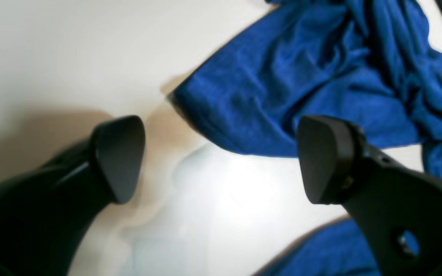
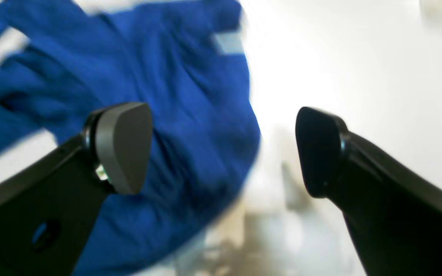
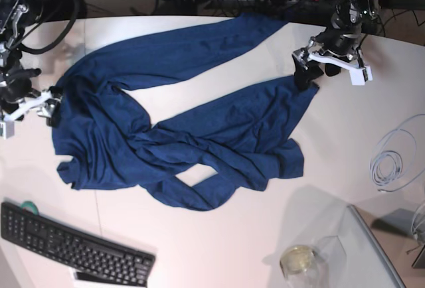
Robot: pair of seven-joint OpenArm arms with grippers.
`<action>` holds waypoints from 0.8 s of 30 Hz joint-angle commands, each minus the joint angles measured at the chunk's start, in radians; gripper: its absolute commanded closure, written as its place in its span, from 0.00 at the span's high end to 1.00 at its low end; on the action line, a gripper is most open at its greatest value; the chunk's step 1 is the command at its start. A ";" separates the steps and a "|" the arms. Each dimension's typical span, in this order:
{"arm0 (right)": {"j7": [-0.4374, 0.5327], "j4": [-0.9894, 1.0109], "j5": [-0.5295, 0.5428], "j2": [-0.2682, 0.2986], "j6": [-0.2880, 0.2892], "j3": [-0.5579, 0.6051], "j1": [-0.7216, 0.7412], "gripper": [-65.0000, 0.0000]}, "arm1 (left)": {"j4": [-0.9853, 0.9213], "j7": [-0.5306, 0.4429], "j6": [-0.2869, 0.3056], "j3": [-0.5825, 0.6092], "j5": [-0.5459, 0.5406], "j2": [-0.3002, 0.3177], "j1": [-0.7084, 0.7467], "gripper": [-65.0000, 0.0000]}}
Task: Layout the t-shirt on the table in an organized manner, then fold the t-shirt properly
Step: 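Drag the shirt fabric with the right gripper toward the keyboard, then grasp a shirt fold with the right gripper and pull it outward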
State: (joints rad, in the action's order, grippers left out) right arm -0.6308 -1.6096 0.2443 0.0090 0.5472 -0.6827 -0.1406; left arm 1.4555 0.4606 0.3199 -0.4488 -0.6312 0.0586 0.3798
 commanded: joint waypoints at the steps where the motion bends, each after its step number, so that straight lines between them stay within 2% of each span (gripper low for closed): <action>1: 0.018 -0.007 0.031 0.007 0.004 -0.010 0.009 0.82 | 0.000 -0.010 0.009 -0.002 -0.017 0.007 -0.014 0.90; 8: 0.018 -0.027 0.034 0.007 0.007 -0.016 -0.050 0.82 | -0.111 -0.009 0.009 0.000 -0.019 0.001 -0.097 0.90; 10: 0.018 -0.042 0.036 0.007 0.053 -0.015 -0.089 0.82 | -0.151 -0.009 0.009 0.000 -0.017 0.001 -0.124 0.90; 12: 0.012 -0.053 0.034 0.006 0.144 -0.010 -0.119 0.82 | -0.189 -0.009 0.009 0.009 -0.016 0.001 -0.152 0.90; 15: -0.091 -0.054 0.017 0.012 0.151 0.005 -0.135 0.82 | -0.220 -0.015 0.009 0.061 -0.016 0.007 -0.172 0.90; 16: -0.130 -0.057 -0.010 0.029 0.151 0.025 -0.136 0.82 | -0.220 -0.015 0.009 0.077 -0.016 0.007 -0.173 0.86; 17: -0.160 -0.067 -0.041 0.046 0.151 0.059 -0.139 0.82 | -0.218 -0.015 0.009 0.084 -0.016 0.007 -0.173 0.80; 19: -0.151 -0.082 -0.081 0.064 0.151 0.131 -0.176 0.77 | -0.218 -0.015 0.008 0.091 -0.016 0.008 -0.176 0.59; 21: -0.047 -0.102 -0.101 0.096 0.151 0.226 -0.224 0.73 | -0.220 -0.015 0.008 0.091 -0.014 0.008 -0.178 0.29; 23: 0.076 -0.102 -0.107 0.142 0.151 0.346 -0.262 0.73 | -0.218 -0.015 0.005 0.084 -0.014 0.008 -0.178 0.00; 24: 0.121 -0.102 -0.109 0.177 0.151 0.407 -0.274 0.73 | -0.218 -0.013 0.005 0.083 -0.014 0.010 -0.178 0.00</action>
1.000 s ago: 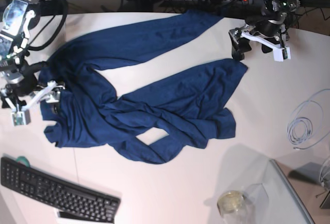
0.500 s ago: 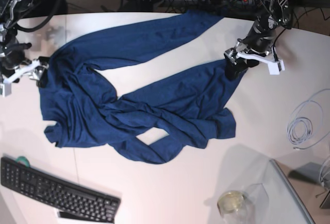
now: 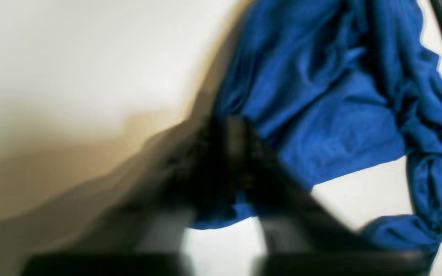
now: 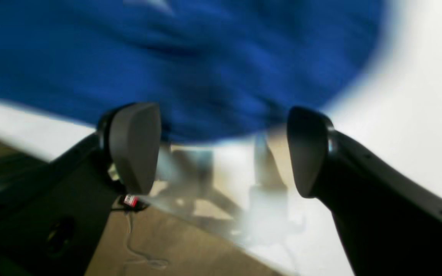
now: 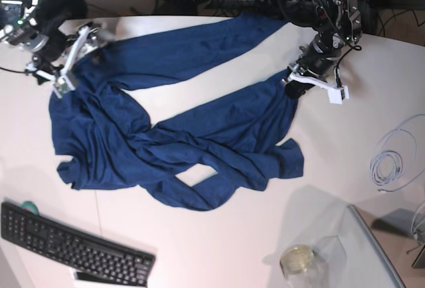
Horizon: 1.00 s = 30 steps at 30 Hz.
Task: Layout the t-shirt on the table in an organized manner, then fold the t-shirt properly
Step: 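Grasp a shirt fold with the right gripper and pull it outward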
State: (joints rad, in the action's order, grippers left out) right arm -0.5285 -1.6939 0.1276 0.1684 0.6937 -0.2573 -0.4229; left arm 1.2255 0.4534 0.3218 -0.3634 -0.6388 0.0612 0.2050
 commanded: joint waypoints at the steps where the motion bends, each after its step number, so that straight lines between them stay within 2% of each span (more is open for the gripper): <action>1: 0.041 -0.019 0.008 0.050 0.004 0.046 0.003 0.73 | 0.012 -0.005 0.001 0.002 -0.006 0.019 -0.005 0.00; 3: 0.052 -0.022 0.008 0.093 0.004 0.143 0.008 0.72 | 0.012 -0.003 0.001 0.004 -0.006 0.030 -0.005 0.00; 7: 0.052 -0.071 -0.003 0.113 0.004 0.253 0.003 0.73 | 0.014 -0.003 0.001 -0.001 -0.006 0.056 -0.002 0.00; 15: 0.049 -0.122 -0.311 0.092 0.004 0.548 -0.029 0.72 | 0.014 -0.003 0.001 -0.006 -0.006 0.096 0.009 0.00; 17: 0.049 -0.119 -0.343 0.081 0.004 0.574 -0.026 0.72 | 0.014 -0.003 0.001 -0.006 -0.006 0.099 0.009 0.00; 28: 0.052 0.070 -0.345 0.020 0.004 0.588 0.086 0.71 | 0.014 -0.003 0.001 -0.004 -0.006 0.096 0.011 0.00; 29: 0.052 0.085 -0.345 0.020 0.004 0.588 0.094 0.67 | 0.014 -0.003 0.001 -0.004 -0.006 0.096 0.011 0.00; 30: 0.052 0.102 -0.345 0.020 0.004 0.588 0.101 0.60 | 0.014 -0.003 0.001 -0.006 -0.006 0.096 0.011 0.00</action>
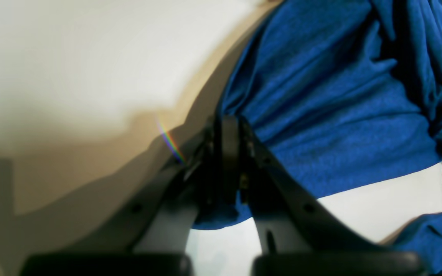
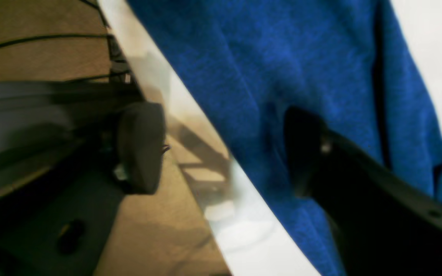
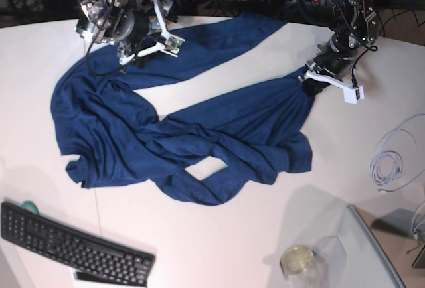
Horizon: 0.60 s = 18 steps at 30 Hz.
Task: Layout the t-shirt on the table in an organized manner, then fold the t-shirt properly
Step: 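Grasp a shirt fold with the right gripper and pull it outward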
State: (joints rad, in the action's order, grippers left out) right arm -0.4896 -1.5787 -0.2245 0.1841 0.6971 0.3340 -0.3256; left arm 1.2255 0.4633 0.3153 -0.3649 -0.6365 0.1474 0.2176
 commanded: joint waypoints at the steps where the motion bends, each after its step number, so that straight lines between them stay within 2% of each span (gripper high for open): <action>1: 0.013 -0.001 0.007 0.002 0.001 -0.003 0.007 0.49 | 0.014 -0.013 0.008 -0.004 -0.009 0.011 -0.002 0.00; 4: 0.012 -0.001 0.009 0.002 0.001 -0.003 0.006 0.07 | 0.014 -0.018 0.008 -0.004 -0.009 0.011 0.007 0.00; 5: 0.012 -0.012 0.009 0.002 0.001 -0.003 0.003 0.00 | 0.014 -0.018 0.008 -0.006 -0.009 0.011 0.007 0.00; 7: 0.010 -0.045 0.009 0.002 0.001 -0.003 -0.002 0.04 | 0.014 -0.018 0.008 -0.006 -0.009 0.011 0.009 0.00; 9: 0.004 -0.102 0.010 0.002 0.001 -0.003 -0.013 0.00 | 0.014 -0.018 0.008 -0.006 -0.009 0.011 0.009 0.00; 14: -0.114 -0.300 0.010 0.002 0.001 -0.003 0.013 0.00 | 0.014 -0.018 0.008 -0.006 -0.009 0.011 0.009 0.00; 18: -0.197 -0.358 0.010 0.002 0.001 -0.005 0.108 0.00 | 0.014 -0.018 0.008 -0.006 -0.009 0.011 0.010 0.00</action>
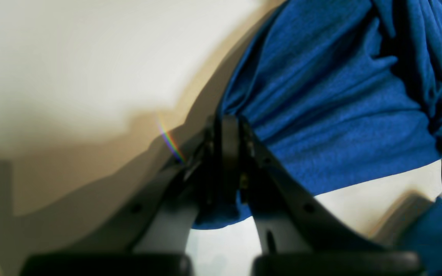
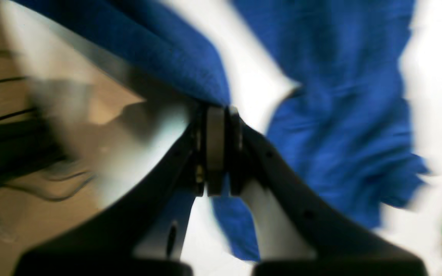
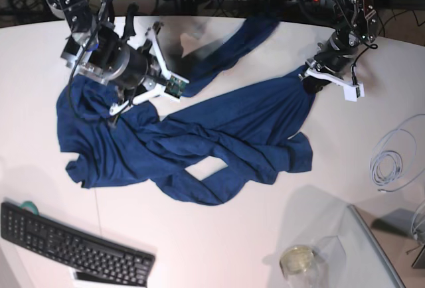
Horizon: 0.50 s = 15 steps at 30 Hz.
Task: Layout the t-shirt on the table in an organized manner, then fold the t-shirt properly
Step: 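Grasp a shirt fold with the right gripper and pull it outward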
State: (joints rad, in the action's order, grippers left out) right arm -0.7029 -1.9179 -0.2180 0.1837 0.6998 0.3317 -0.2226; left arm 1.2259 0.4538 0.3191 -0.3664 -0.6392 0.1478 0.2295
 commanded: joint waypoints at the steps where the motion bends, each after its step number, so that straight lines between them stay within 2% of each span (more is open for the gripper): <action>1: -0.005 -0.021 0.006 0.003 -0.002 -0.003 0.036 0.00 | 0.012 -0.010 0.004 -0.004 -0.006 0.011 -0.002 0.00; 7: -0.088 -0.041 0.006 0.003 -0.002 -0.003 0.200 0.00 | 0.010 -0.010 0.002 -0.004 0.002 0.011 -0.002 0.00; 10: -0.130 -0.041 0.006 -0.005 -0.002 -0.004 0.279 0.01 | 0.013 -0.010 0.002 -0.004 0.081 0.009 0.005 0.00; 13: -0.149 -0.030 0.016 -0.028 -0.002 -0.070 0.348 0.01 | 0.073 -0.010 0.002 -0.006 0.149 0.005 0.046 0.00; 15: -0.151 0.004 0.070 -0.054 -0.002 -0.148 0.404 0.01 | 0.154 -0.010 0.002 -0.024 0.169 0.005 0.094 0.00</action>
State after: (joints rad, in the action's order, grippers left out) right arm -0.8684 -1.8992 -0.1467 0.1230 0.7055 0.1905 0.1562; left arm 1.3624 0.4637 0.3206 -0.3820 -0.4667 0.1387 0.3229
